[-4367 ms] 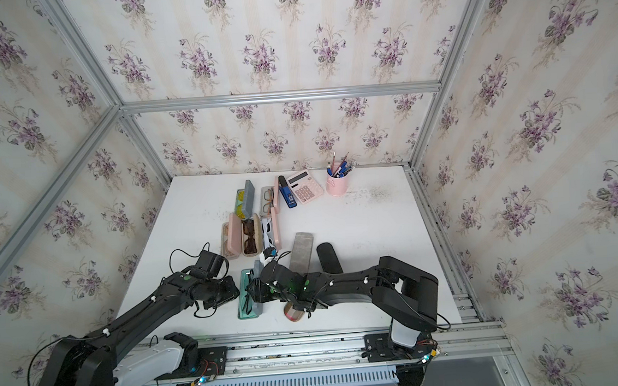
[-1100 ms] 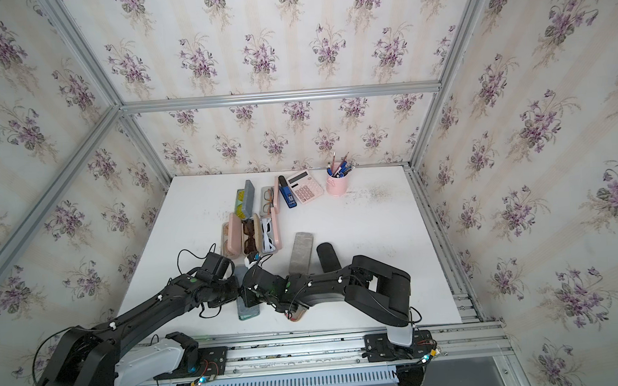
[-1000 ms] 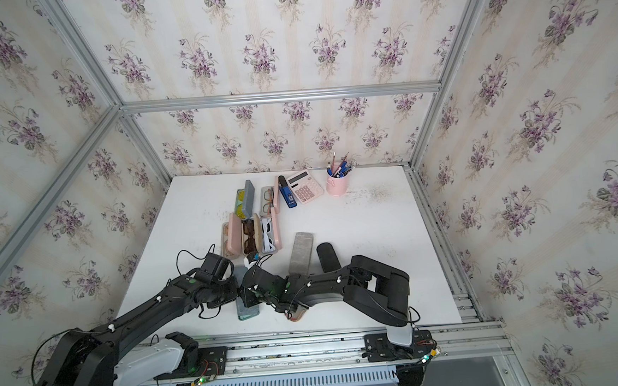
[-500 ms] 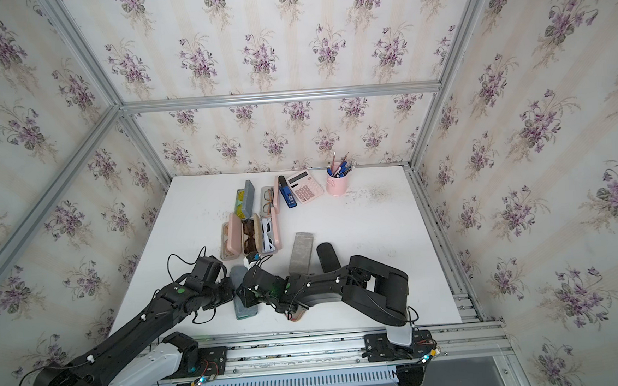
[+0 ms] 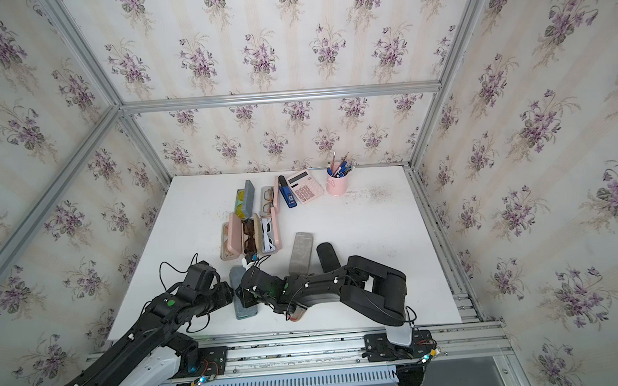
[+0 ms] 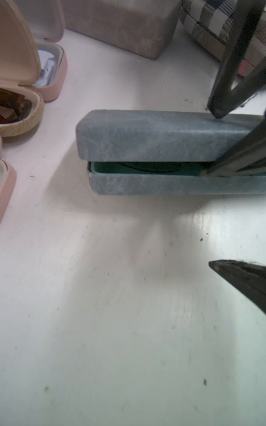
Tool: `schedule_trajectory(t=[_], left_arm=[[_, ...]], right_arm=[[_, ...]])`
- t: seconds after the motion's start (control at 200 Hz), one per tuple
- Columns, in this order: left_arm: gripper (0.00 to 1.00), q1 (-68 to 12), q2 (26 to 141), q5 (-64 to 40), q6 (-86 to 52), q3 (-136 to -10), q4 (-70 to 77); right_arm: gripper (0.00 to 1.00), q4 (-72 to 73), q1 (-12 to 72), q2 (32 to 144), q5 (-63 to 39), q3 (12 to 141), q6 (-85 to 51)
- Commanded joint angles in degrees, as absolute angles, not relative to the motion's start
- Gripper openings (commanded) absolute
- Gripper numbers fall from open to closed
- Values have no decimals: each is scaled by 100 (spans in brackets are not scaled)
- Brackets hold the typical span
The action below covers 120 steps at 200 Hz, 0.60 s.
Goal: Close the glasses case
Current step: Close the glasses case at the center of the board.
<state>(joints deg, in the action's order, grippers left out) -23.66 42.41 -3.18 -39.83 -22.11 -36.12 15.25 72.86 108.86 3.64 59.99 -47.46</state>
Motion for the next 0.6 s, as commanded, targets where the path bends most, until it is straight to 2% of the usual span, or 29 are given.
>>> schedule_trajectory(t=[0.0, 0.03, 0.045, 0.075, 0.425, 0.594], left_arm=[[74, -2384, 3875, -1189, -4134, -2198, -2668], [76, -2375, 3771, -1180, -4160, -2165, -2680], [82, -2378, 3719, -1174, -4170, -2150, -2692], [84, -2374, 3623, -1145, -4192, -2130, -2727], [86, -2373, 2801, -914, -4421, -2109, -3185], [86, -2356, 2774, -735, -4552, -2151, -3456]], right_arm=[[38, 875, 7330, 11090, -30, 6021, -4686], [38, 862, 7337, 11110, -27, 6029, -4685], [38, 861, 7331, 11112, -20, 6036, -4685], [38, 845, 7330, 11118, -22, 6045, -4680], [39, 697, 7348, 11229, 10, 6169, -4649], [40, 728, 7357, 10823, 287, 6041, -4611]])
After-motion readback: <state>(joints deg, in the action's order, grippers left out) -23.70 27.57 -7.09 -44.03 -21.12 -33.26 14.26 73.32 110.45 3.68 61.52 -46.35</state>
